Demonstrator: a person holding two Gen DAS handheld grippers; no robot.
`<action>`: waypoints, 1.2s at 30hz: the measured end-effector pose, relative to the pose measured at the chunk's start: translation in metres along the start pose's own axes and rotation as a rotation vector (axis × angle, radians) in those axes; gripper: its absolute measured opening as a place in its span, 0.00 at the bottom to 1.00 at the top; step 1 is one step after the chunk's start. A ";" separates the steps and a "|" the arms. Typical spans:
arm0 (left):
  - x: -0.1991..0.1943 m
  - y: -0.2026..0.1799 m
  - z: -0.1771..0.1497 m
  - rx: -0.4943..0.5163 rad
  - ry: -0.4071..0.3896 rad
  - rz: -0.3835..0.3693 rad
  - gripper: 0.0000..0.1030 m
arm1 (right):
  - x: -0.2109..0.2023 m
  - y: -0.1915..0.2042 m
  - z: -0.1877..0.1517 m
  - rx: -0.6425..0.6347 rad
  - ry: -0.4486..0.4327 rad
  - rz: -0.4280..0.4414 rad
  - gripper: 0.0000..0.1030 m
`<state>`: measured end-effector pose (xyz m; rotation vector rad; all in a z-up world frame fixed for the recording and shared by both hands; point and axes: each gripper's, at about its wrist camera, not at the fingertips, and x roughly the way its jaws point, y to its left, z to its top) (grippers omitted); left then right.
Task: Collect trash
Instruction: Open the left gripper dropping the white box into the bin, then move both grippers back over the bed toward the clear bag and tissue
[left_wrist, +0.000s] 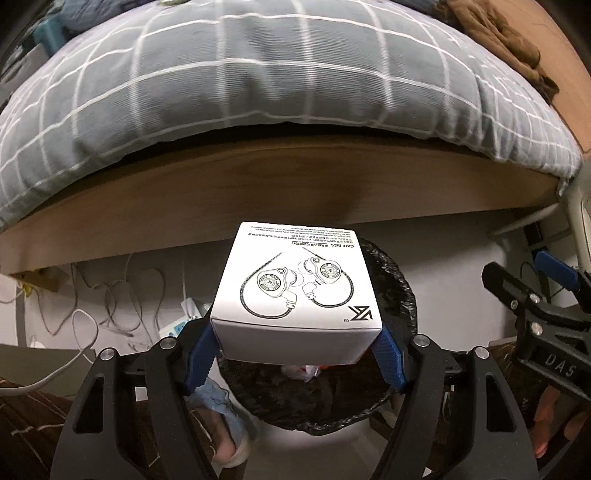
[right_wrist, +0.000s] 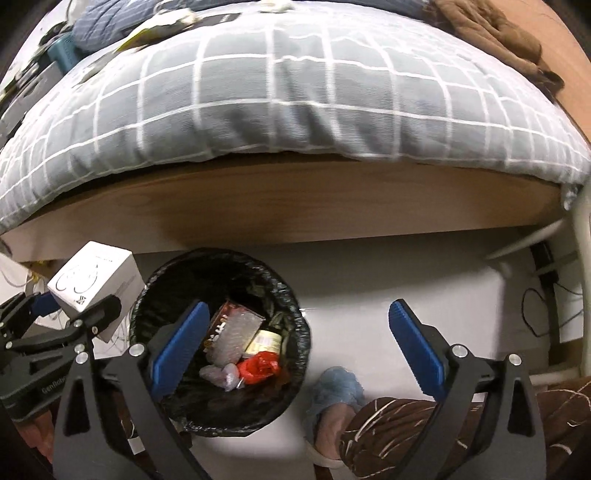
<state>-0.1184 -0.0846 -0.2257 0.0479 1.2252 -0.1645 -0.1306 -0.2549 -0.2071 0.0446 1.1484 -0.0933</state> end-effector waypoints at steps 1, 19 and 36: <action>0.000 -0.002 0.000 0.006 -0.003 0.001 0.69 | -0.001 -0.002 0.001 0.004 -0.001 -0.008 0.91; -0.028 0.012 0.009 0.000 -0.143 0.100 0.94 | -0.030 0.001 0.017 0.008 -0.102 -0.011 0.91; -0.101 0.025 0.052 -0.053 -0.298 0.077 0.94 | -0.090 0.012 0.063 -0.028 -0.328 0.003 0.91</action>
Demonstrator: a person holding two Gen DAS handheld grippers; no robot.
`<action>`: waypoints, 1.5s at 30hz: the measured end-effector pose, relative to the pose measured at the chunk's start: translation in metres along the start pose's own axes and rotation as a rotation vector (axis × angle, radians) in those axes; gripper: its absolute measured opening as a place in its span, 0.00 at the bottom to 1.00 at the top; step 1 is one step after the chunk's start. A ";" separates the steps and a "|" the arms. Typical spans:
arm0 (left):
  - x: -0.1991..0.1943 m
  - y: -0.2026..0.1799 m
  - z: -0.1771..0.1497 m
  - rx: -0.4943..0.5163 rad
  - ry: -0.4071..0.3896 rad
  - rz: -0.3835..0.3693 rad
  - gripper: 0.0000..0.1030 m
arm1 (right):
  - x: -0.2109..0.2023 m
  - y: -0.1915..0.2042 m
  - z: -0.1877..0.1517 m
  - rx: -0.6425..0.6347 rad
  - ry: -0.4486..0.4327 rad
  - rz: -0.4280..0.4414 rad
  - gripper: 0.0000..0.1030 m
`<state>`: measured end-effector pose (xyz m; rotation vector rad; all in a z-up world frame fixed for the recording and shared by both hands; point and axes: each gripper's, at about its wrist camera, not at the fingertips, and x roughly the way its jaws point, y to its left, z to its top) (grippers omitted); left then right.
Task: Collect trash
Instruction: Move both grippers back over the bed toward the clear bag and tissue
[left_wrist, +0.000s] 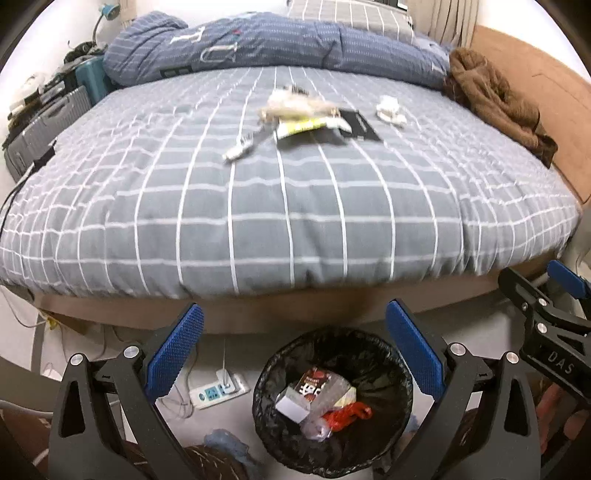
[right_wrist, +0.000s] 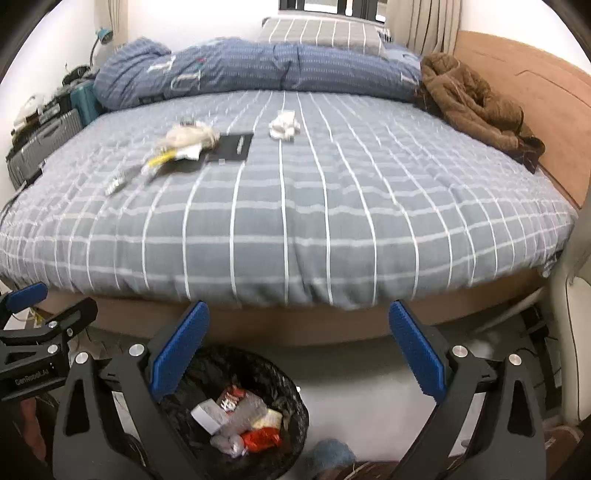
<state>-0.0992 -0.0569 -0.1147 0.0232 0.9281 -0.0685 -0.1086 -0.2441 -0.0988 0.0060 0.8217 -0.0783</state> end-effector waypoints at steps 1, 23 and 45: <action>-0.004 0.000 0.005 0.000 -0.013 -0.001 0.94 | -0.002 0.000 0.004 -0.001 -0.011 0.003 0.91; 0.004 0.000 0.096 0.031 -0.130 0.009 0.94 | 0.000 0.003 0.095 -0.018 -0.158 0.046 0.91; 0.053 0.017 0.173 0.008 -0.135 0.027 0.94 | 0.061 0.009 0.154 -0.033 -0.122 0.035 0.91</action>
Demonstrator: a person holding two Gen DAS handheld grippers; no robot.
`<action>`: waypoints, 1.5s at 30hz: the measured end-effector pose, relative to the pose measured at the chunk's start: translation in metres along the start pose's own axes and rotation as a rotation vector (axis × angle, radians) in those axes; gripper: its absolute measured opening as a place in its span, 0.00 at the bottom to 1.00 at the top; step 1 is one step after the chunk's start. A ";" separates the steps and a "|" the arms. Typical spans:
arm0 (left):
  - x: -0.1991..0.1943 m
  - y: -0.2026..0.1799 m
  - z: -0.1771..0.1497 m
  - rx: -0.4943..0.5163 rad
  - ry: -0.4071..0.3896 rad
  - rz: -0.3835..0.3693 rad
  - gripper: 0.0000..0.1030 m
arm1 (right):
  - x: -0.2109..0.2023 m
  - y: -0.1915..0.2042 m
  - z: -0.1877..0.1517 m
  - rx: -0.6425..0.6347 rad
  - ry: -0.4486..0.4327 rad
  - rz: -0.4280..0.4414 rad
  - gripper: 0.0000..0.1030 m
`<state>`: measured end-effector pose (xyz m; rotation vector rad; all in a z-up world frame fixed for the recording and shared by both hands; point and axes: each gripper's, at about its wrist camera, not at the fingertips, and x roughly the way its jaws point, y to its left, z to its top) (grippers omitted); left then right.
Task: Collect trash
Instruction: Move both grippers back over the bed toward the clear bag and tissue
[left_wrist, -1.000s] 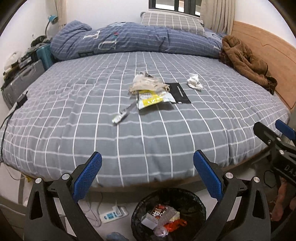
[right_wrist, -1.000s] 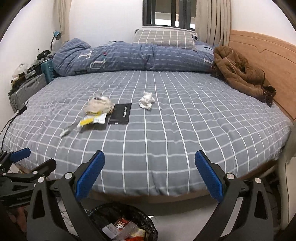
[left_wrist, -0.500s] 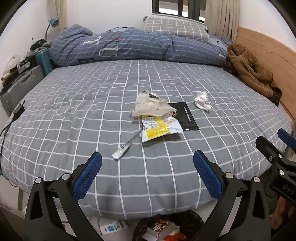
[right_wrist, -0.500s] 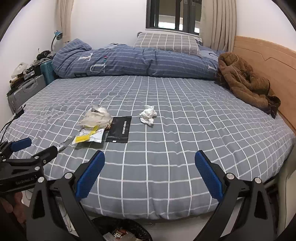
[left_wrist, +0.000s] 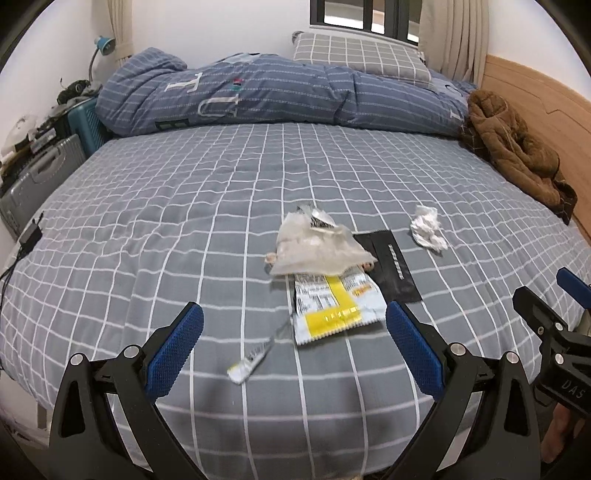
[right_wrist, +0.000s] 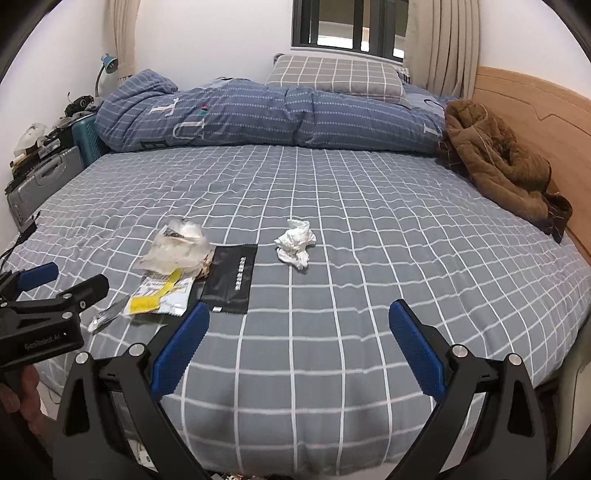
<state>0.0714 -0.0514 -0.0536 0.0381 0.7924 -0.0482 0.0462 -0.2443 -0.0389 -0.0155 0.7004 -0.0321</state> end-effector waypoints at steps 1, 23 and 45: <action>0.004 0.000 0.003 0.001 0.001 0.001 0.94 | 0.005 0.000 0.004 -0.001 0.001 -0.001 0.91; 0.097 -0.002 0.062 0.017 0.048 0.012 0.94 | 0.114 0.000 0.060 -0.052 0.061 -0.036 0.91; 0.167 -0.021 0.065 0.044 0.148 -0.005 0.78 | 0.192 -0.001 0.062 -0.050 0.213 0.013 0.58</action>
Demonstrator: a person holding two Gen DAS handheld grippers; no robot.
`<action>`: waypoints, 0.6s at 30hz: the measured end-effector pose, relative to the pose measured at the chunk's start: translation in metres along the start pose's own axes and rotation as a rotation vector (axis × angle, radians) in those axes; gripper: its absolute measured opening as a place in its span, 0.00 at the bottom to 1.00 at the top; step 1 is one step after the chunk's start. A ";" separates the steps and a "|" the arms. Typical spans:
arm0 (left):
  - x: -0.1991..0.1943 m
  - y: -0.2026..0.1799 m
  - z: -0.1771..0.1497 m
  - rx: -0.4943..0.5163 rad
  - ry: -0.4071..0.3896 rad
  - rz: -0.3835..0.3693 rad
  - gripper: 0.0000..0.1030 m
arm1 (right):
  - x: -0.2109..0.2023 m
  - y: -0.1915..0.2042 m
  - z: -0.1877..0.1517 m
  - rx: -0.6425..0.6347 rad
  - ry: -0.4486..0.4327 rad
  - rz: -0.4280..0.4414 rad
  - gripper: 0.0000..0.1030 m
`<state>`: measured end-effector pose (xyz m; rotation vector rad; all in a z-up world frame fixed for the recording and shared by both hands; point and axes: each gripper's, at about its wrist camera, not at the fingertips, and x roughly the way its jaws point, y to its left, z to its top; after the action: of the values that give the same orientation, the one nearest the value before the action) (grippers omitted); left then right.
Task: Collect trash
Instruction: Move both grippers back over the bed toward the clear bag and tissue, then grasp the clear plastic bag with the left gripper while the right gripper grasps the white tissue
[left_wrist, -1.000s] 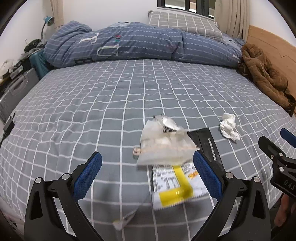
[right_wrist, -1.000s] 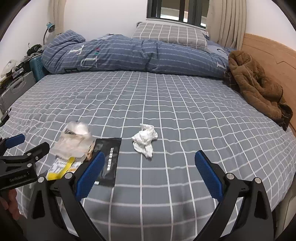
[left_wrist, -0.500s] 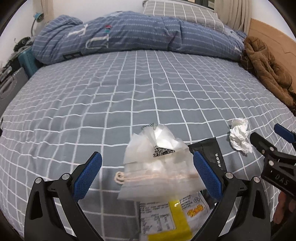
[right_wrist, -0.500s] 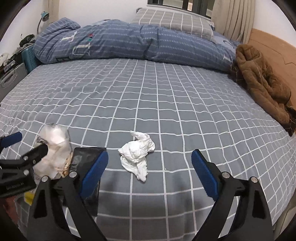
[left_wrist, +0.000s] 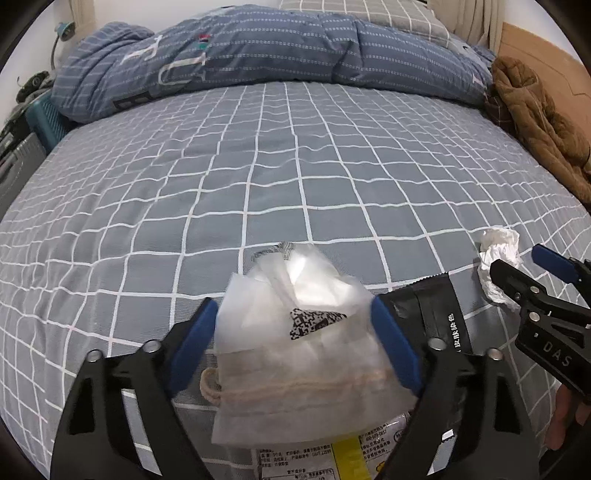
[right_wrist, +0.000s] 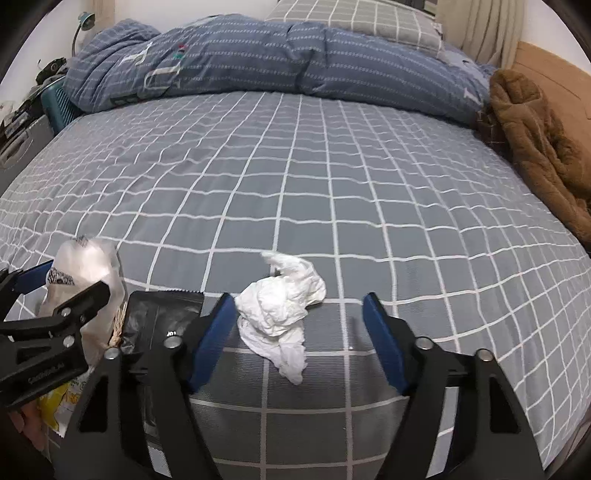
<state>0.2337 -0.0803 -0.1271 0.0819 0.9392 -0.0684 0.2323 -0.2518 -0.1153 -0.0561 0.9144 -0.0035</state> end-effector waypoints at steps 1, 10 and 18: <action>0.001 0.000 0.000 0.002 -0.001 0.001 0.77 | 0.003 0.001 0.000 -0.002 0.010 0.007 0.55; 0.005 0.004 -0.004 0.006 0.013 -0.021 0.57 | 0.012 0.006 -0.001 -0.024 0.053 0.063 0.16; 0.003 0.005 -0.003 0.001 0.017 -0.032 0.45 | 0.007 0.002 0.000 -0.006 0.045 0.105 0.10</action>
<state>0.2334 -0.0746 -0.1310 0.0682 0.9573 -0.0973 0.2366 -0.2504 -0.1215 -0.0130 0.9613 0.0960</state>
